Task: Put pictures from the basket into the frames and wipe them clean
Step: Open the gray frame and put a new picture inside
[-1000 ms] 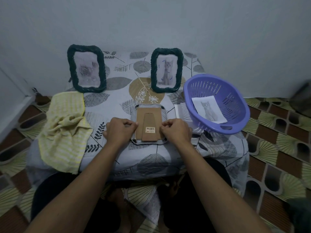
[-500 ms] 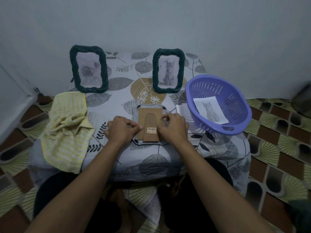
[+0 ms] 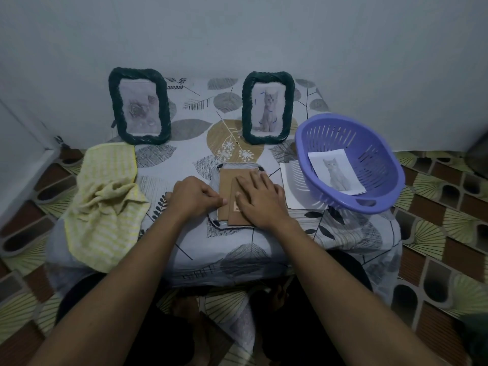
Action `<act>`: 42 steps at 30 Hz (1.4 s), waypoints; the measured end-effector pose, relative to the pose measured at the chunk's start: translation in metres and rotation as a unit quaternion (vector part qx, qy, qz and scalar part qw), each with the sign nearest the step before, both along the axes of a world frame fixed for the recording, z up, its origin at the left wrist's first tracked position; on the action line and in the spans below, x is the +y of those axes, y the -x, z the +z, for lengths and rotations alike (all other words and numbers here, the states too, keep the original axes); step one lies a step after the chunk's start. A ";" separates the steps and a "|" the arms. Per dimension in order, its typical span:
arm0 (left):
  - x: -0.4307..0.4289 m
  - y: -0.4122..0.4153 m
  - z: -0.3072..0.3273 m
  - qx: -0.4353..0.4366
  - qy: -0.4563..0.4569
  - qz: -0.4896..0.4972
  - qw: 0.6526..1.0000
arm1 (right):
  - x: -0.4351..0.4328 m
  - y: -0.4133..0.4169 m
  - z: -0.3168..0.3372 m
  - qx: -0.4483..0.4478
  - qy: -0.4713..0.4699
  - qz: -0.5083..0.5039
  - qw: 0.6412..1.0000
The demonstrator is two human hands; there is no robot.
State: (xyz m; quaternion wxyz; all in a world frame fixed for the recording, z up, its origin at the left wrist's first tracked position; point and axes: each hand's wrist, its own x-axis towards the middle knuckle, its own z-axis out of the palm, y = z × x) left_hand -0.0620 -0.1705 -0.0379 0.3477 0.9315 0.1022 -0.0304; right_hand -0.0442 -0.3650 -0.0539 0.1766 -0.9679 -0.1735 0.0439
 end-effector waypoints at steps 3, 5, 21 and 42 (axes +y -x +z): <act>0.002 -0.007 0.002 -0.005 0.052 -0.002 0.999 | 0.001 -0.001 -0.003 -0.013 0.003 -0.003 1.000; 0.001 -0.011 -0.001 -0.034 0.050 0.029 0.998 | 0.001 -0.002 -0.004 -0.019 0.003 -0.002 1.000; -0.004 -0.063 -0.032 -0.125 -0.025 0.066 0.990 | 0.003 -0.004 -0.009 -0.035 0.003 -0.006 0.999; 0.000 -0.069 -0.029 -0.093 -0.005 0.010 0.996 | 0.003 -0.003 -0.007 -0.018 0.001 0.000 1.000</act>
